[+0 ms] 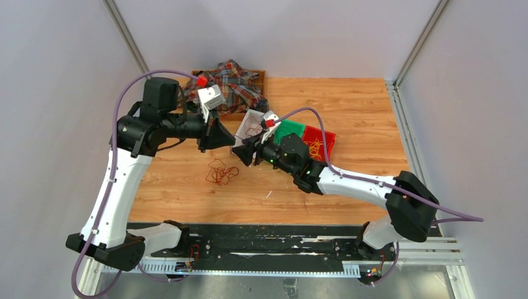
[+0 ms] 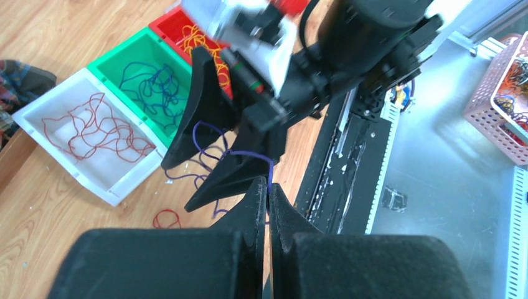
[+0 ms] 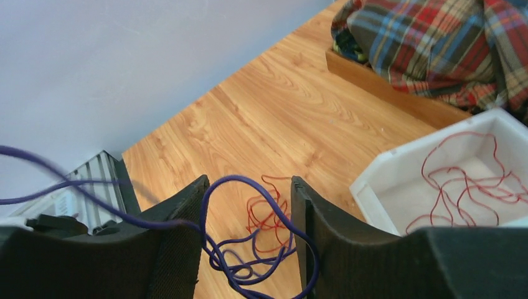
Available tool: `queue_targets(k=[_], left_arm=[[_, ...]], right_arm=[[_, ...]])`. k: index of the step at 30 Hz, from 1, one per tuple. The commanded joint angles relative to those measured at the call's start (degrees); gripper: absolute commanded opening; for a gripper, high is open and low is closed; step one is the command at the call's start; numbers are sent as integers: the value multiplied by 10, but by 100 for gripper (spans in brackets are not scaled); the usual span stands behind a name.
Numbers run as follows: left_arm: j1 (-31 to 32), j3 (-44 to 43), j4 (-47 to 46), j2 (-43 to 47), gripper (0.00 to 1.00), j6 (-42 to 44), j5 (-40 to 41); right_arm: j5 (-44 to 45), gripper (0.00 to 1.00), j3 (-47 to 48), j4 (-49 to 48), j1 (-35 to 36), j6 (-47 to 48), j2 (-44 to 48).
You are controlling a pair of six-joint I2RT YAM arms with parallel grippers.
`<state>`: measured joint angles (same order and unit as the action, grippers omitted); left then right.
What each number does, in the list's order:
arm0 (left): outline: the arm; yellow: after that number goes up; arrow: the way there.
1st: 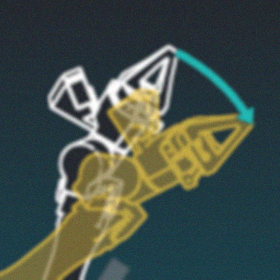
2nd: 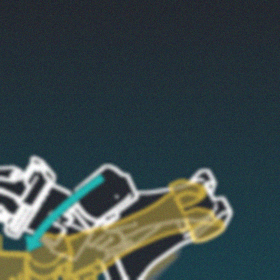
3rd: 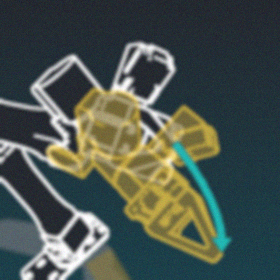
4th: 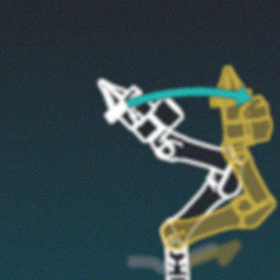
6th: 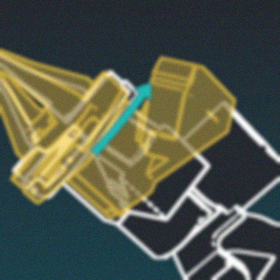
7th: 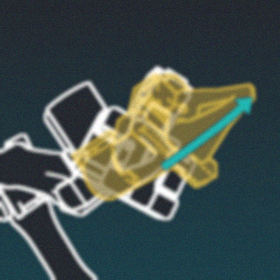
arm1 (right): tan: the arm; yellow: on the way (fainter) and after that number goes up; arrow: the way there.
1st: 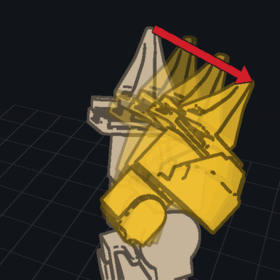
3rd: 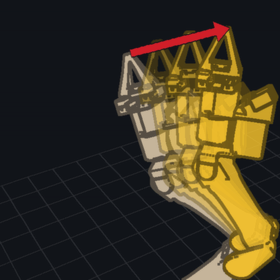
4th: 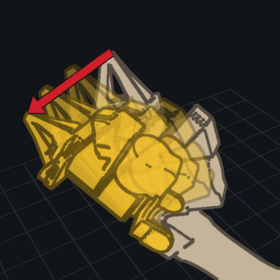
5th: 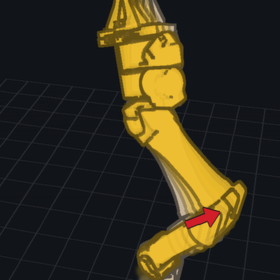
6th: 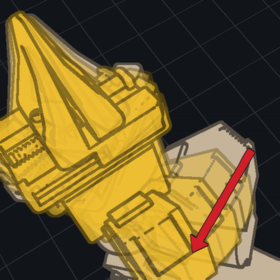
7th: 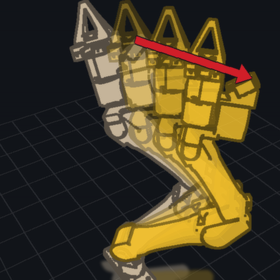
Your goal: Untangle the cables
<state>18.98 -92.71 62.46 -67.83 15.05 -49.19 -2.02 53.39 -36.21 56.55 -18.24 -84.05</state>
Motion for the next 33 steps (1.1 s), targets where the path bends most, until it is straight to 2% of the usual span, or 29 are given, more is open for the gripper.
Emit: queue_targets(k=[1,13,15,18,21,23,27,33], left_arm=[[5,-36,4,0,0,-32,-34],[6,-159,3,-50,0,-58,-12],[6,-168,4,-60,0,-57,-2],[11,-165,4,-74,1,-48,14],[29,-157,4,-92,1,-33,36],[47,-157,4,-110,1,-25,58],[82,-175,3,-167,0,-8,86],[107,-231,-19,-255,0,1,120]], right_arm=[[12,50,-31,-38,-5,-9,-22],[44,49,-157,-85,-3,-57,-18],[50,51,-180,-83,-4,-63,2],[61,59,-217,-55,-4,-66,59],[76,67,-245,10,-4,-58,140],[91,77,-262,75,-4,-54,204],[140,79,-289,201,-4,-50,360],[237,81,-260,448,-4,-57,566]])
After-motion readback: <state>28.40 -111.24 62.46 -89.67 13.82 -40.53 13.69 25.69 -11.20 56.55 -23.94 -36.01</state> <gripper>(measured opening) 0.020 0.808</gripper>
